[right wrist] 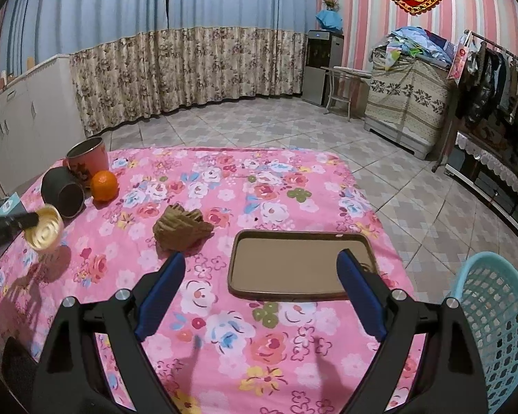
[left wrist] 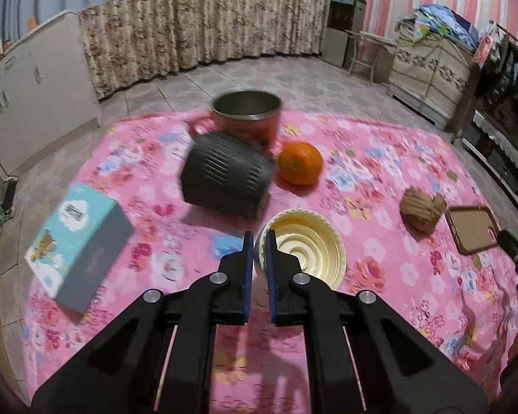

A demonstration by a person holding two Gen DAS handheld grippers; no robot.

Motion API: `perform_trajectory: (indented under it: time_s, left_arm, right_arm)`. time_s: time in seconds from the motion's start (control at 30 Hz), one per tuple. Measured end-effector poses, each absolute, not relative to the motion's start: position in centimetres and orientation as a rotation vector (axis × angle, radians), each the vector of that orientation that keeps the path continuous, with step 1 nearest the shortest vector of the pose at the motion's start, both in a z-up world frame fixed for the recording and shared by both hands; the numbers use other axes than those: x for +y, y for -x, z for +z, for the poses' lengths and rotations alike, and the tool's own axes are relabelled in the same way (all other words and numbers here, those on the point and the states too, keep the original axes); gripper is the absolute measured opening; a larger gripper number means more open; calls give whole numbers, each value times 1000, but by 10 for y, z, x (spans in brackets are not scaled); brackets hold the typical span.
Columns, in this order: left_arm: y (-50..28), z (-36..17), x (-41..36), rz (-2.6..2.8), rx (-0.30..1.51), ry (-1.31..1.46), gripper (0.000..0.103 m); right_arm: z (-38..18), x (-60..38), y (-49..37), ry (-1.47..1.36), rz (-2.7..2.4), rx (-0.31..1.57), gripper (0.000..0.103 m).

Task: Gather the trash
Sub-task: 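Grasp the tan crumpled paper with the right gripper while the left holds the tin lid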

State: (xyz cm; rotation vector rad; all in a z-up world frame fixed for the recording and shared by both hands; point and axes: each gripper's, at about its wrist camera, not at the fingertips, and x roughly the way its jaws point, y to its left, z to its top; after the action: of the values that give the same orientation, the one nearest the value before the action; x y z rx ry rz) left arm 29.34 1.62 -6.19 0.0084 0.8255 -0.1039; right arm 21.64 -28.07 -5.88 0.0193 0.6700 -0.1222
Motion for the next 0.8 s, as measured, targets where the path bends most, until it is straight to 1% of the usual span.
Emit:
perform_trajectory:
  time_s: [0.2,0.43,0.8]
  left_arm:
    - [-293,-48,41,-57,764,20,6]
    - [-300,-41,62,-52,746,78,6]
    - [-307,-49,79,-24,762,111,6]
  right_arm:
    - [-65,-262,-230,-11,-84,692,88]
    - [-87,-237,-264,-6,-56,761,88]
    - [-99,-229,-309,-38,-38,826,86]
